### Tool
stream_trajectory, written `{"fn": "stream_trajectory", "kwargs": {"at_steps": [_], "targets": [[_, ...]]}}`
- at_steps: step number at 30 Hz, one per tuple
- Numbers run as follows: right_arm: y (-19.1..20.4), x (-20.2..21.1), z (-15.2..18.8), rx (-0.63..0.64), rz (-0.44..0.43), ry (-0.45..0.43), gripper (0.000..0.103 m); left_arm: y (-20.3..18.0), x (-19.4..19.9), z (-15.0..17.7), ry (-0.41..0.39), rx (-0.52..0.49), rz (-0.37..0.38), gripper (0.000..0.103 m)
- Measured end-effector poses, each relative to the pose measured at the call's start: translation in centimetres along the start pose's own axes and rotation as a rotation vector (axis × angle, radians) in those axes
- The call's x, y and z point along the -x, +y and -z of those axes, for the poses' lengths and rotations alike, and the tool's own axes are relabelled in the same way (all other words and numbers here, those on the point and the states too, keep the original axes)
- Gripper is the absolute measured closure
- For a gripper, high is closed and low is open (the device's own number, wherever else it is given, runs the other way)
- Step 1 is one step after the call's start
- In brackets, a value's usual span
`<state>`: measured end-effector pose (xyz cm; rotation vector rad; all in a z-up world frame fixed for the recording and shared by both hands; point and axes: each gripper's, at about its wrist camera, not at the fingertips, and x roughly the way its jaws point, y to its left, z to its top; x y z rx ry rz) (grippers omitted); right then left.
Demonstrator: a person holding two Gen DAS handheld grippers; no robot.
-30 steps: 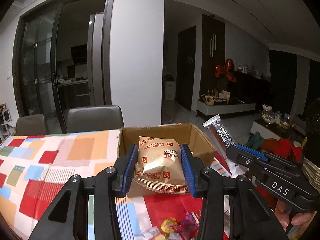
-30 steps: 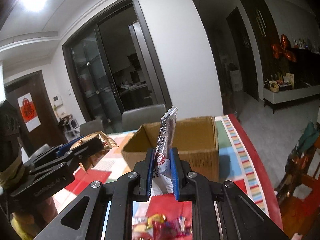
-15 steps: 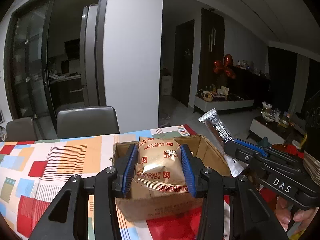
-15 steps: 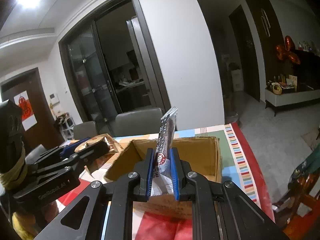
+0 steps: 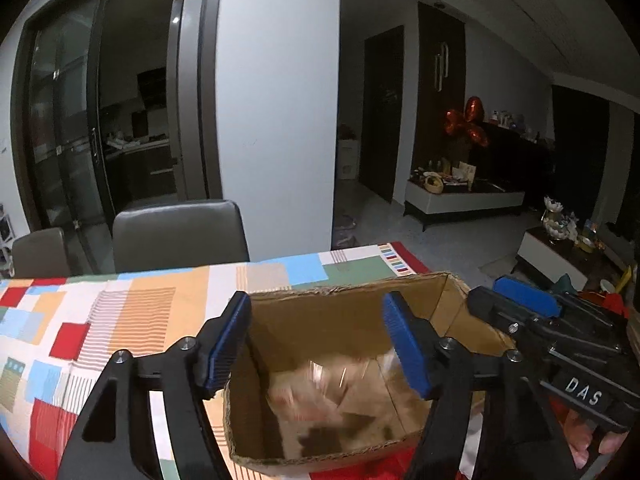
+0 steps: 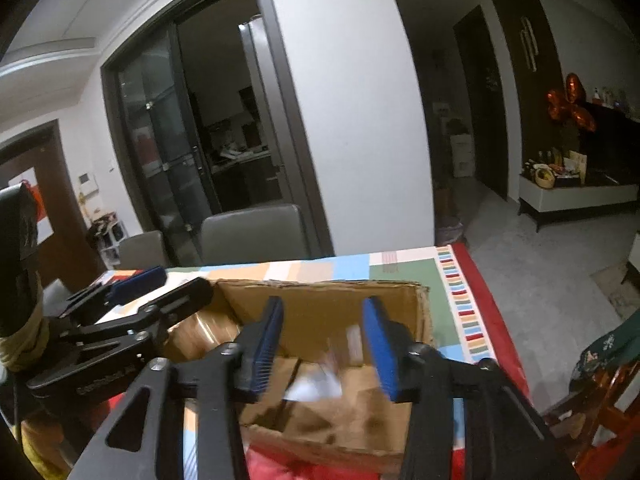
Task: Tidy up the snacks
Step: 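Carry both snacks over the cardboard box and open both tools to drop them, then grasp the pink candy bag with the left tool while the right tool grasps a foil candy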
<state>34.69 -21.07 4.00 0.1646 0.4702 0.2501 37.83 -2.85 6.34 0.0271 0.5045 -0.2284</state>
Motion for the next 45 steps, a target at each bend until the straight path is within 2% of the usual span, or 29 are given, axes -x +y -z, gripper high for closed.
{"fn": "stream_trajectory", "kwargs": {"at_steps": [4,6,10,16,22,33,40,45], "targets": [[-0.3,1.2,0.4,0.001,0.006,0.014,0.058,-0.1,2.2,0.9,-0.024,-0.017,-0.022,0.024],[-0.1,2.1,0.6,0.01,0.002,0.015,0.053,-0.5,3.4,1.1,-0.037,-0.027,-0.031,0.022],[0.2,4.4,1.5,0.033,-0.014,0.004,0.052,-1.2,6.6,1.9,-0.068,-0.04,-0.022,0.019],[0.6,7.8,3.2,0.047,-0.029,-0.002,0.049,-2.9,11.2,3.4,-0.116,-0.096,-0.01,0.018],[1.1,10.8,5.4,0.07,-0.022,0.003,0.049,-4.1,13.8,5.3,-0.118,-0.152,0.009,0.018],[0.4,12.5,9.6,0.094,-0.015,0.101,0.049,-6.4,14.0,10.5,-0.01,-0.27,0.078,0.018],[-0.1,11.4,12.8,0.112,-0.027,0.22,0.049,-7.4,12.6,12.9,0.078,-0.327,0.136,0.019],[-0.6,10.0,14.6,0.136,-0.034,0.311,0.049,-7.9,10.6,14.6,0.174,-0.362,0.188,0.023]]}}
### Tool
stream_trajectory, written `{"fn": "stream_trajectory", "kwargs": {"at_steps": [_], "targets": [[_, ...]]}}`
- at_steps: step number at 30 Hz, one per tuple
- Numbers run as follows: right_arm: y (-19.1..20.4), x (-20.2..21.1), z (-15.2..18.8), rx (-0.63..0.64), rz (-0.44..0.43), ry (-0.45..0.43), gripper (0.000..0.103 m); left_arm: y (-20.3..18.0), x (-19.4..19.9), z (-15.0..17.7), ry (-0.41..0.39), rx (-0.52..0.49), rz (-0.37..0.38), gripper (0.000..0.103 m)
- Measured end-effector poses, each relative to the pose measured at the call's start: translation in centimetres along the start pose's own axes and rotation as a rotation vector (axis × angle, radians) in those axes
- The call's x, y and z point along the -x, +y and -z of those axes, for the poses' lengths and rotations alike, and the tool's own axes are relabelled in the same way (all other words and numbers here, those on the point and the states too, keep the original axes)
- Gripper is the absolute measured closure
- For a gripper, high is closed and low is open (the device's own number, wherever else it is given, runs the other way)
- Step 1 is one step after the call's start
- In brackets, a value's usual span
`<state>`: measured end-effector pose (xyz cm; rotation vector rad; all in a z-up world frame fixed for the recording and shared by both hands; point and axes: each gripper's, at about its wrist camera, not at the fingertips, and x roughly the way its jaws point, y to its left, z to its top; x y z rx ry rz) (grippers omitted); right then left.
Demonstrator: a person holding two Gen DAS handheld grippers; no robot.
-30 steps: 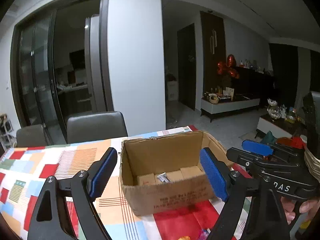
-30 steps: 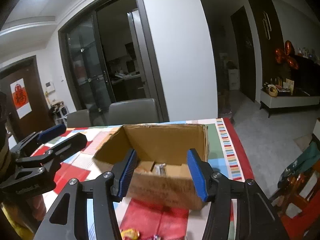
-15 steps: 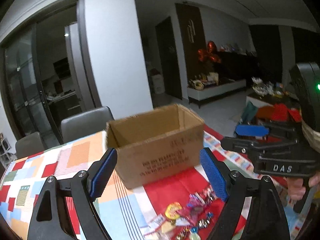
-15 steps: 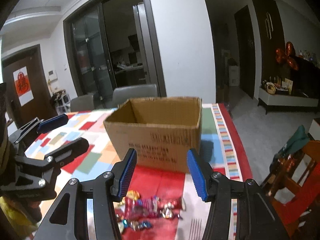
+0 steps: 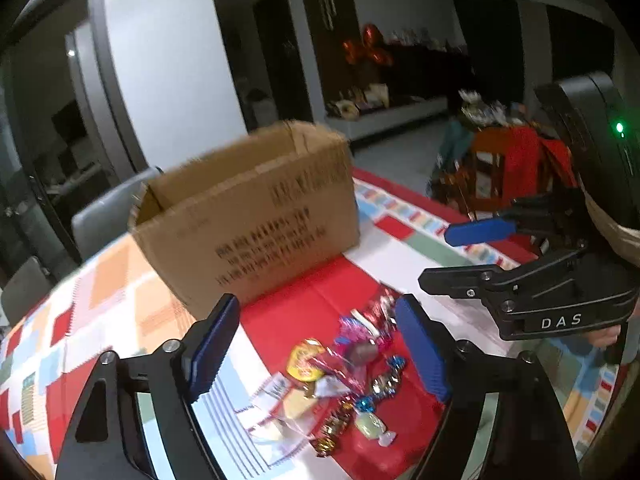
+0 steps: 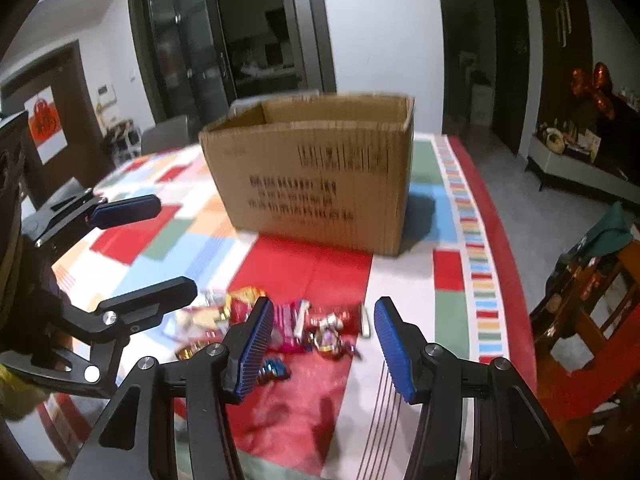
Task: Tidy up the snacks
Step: 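Grasp the pink candy bag with the left tool while the right tool grasps a foil candy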
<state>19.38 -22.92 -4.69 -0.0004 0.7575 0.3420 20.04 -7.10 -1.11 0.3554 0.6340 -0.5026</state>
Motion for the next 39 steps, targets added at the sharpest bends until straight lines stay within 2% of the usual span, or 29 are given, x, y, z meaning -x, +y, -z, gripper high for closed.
{"fn": "stream_trajectory", "kwargs": {"at_steps": [8,15,25,32,36,39], "targets": [[-0.2,-3.2,1.4,0.03,-0.015,0.111,0.05,0.0,-4.0,1.3,0.109,-0.008,0.103,0.035],[-0.5,-5.5,1.9,0.051,-0.033,0.175,0.055,-0.6,-7.0,2.3,0.171,-0.063,0.15,0.035],[-0.8,-7.6,2.0,0.059,-0.056,0.213,0.061,-0.8,-9.8,2.9,0.224,-0.055,0.191,0.035],[-1.1,-8.4,1.7,0.058,-0.068,0.217,0.062,-0.9,-10.9,3.1,0.24,-0.026,0.228,0.044],[-1.1,-8.8,1.5,0.059,-0.083,0.216,0.062,-1.0,-11.0,3.1,0.244,-0.015,0.253,0.054],[-1.3,-9.2,1.4,0.052,-0.1,0.222,0.062,-0.9,-10.8,3.1,0.246,0.001,0.266,0.058]]}}
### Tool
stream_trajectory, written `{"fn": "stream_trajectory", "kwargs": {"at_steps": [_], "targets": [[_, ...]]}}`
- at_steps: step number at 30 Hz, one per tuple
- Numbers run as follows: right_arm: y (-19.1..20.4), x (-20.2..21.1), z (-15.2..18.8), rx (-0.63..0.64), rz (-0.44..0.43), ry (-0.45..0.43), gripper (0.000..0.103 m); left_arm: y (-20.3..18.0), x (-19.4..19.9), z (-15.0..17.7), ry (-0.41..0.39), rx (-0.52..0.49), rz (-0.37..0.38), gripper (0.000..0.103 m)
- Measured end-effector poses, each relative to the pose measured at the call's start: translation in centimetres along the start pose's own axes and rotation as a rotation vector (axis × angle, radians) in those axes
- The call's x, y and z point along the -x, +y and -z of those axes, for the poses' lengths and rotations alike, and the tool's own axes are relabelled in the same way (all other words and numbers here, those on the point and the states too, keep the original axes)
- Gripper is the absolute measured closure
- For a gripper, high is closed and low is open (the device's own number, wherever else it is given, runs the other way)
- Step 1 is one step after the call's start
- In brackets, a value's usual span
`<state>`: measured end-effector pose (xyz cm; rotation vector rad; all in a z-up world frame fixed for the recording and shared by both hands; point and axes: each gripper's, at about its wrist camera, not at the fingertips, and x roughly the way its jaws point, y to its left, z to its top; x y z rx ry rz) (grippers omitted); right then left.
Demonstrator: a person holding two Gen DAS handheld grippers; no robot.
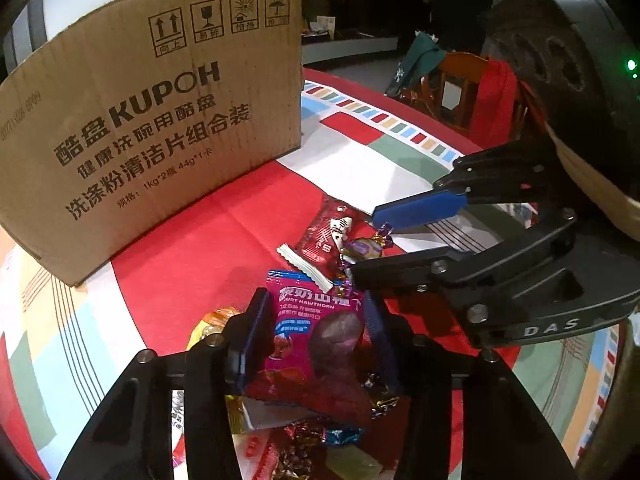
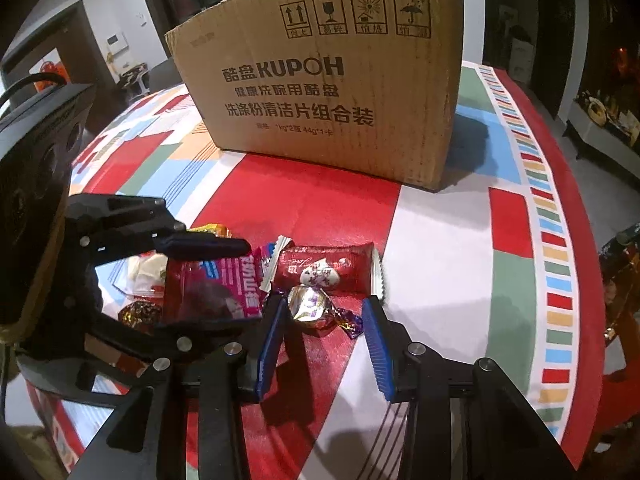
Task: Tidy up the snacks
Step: 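Grasp the pink candy bag with the left tool while the right tool grasps a foil candy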
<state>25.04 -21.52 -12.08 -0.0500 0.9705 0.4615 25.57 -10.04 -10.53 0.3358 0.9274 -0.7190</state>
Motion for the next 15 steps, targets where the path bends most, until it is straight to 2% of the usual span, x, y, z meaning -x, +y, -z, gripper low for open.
{"fn": "stream_trajectory", "kwargs": {"at_steps": [7,15], "targets": [[0.7,0.0,0.5,0.041,0.013,-0.017,0.074,0.5,1.0,0.5,-0.002,0.068,-0.023,0.063],[1.0,0.8,1.0,0.022,0.025,-0.04,0.075,0.9,3.5,1.2,-0.071,0.171,-0.069,0.063]]}}
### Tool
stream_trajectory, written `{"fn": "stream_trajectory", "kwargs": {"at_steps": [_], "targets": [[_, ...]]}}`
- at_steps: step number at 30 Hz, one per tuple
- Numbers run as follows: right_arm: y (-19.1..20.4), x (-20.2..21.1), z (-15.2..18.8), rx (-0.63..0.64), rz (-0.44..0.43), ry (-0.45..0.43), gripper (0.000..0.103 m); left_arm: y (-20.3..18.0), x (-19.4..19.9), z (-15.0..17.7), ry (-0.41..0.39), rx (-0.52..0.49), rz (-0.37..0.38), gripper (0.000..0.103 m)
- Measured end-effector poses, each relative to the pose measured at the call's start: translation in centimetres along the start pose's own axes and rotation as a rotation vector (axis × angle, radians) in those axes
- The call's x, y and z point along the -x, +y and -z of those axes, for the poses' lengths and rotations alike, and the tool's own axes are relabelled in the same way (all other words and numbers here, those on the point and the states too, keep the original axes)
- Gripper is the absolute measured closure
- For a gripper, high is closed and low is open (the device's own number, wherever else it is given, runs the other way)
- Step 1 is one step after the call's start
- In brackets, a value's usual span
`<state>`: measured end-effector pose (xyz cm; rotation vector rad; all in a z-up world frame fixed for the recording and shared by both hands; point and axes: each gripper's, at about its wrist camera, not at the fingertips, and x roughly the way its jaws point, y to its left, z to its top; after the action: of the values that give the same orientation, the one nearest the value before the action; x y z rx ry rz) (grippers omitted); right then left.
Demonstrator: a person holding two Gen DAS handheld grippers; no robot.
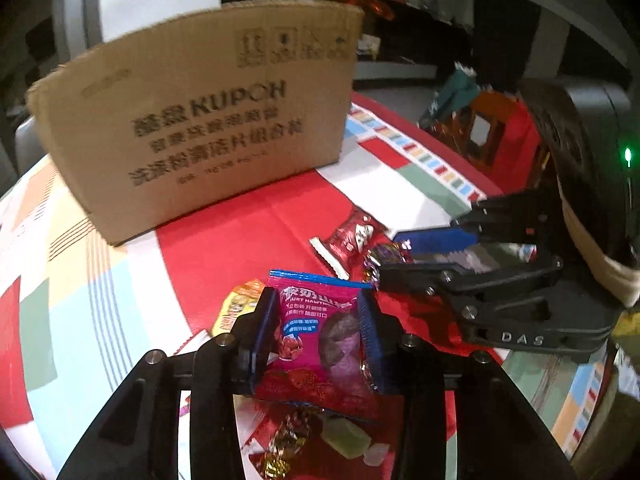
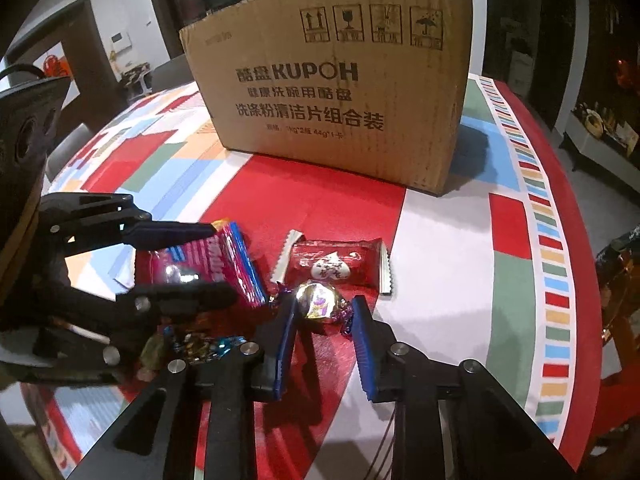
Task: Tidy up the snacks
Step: 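Grasp the pink candy bag with the left tool while the right tool grasps a foil candy, then carry both items into the box and open both tools to release them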
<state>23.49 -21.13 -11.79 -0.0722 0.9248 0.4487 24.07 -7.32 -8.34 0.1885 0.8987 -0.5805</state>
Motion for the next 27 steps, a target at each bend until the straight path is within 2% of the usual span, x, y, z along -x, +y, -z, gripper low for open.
{"fn": "stream_trajectory", "kwargs": {"at_steps": [16,27], "targets": [[2.0,7.0,-1.8,-0.036,0.008,-0.175,0.075,-0.7,6.8,-1.5,-0.166,0.064,-0.051,0.064],[3.3,11.5,-5.0,-0.037,0.024,-0.323,0.075,0.1,12.3,-4.4,-0.336,0.079,-0.103,0.064]]}}
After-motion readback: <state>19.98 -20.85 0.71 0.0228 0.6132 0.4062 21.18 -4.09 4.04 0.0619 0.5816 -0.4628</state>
